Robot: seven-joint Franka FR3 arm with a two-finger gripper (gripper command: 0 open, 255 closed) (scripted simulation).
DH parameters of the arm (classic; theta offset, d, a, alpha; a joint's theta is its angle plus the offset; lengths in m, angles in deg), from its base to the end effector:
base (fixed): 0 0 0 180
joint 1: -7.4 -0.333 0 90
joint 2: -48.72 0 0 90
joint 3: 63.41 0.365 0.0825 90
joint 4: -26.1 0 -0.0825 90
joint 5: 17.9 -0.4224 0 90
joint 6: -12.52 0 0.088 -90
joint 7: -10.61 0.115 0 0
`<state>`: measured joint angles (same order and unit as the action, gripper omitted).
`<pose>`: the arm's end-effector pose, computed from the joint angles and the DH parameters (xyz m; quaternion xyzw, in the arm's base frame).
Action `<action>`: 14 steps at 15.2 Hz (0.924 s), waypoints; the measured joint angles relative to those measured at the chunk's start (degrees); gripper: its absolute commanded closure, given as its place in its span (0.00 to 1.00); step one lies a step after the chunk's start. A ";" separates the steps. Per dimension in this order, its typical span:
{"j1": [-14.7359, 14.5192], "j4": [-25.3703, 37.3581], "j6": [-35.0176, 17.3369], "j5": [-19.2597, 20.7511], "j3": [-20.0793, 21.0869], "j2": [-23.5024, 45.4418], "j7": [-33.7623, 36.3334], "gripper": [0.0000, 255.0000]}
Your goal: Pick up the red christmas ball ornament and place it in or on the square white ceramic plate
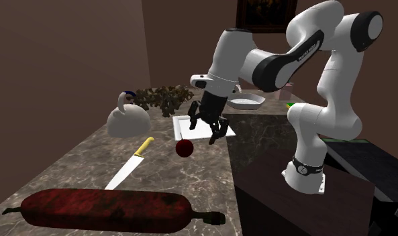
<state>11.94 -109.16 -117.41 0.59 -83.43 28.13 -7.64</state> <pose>0.4344 -0.2214 0.5039 0.9885 0.0356 0.0912 0.1155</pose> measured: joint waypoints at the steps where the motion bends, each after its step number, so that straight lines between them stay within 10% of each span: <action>1: 0.09 0.86 -1.90 -0.28 -1.28 1.80 -1.57 0.00; 14: -0.25 1.82 -11.38 -2.43 -4.44 10.51 -4.85 0.00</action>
<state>11.69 -107.34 -128.79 -1.84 -87.87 38.65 -12.50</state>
